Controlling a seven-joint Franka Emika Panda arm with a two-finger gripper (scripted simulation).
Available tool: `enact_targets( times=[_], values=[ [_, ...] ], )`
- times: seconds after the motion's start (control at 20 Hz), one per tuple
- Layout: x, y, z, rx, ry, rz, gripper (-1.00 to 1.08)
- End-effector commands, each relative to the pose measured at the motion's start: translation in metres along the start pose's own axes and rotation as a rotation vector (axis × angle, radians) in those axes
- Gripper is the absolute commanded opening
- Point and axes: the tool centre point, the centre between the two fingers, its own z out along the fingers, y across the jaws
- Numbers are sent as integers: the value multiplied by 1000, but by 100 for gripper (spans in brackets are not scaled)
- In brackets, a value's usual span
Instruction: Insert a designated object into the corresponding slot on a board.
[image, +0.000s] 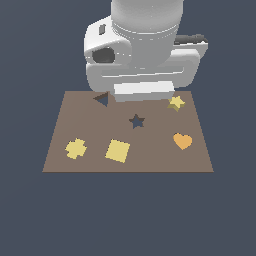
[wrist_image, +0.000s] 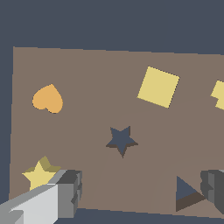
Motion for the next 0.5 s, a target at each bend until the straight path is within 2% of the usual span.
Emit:
enact_targets(
  times=[0.0, 0.45],
  values=[
    [0, 0, 0, 0, 0, 0, 100],
    [0, -16, 11, -3, 1, -92, 100]
  ],
)
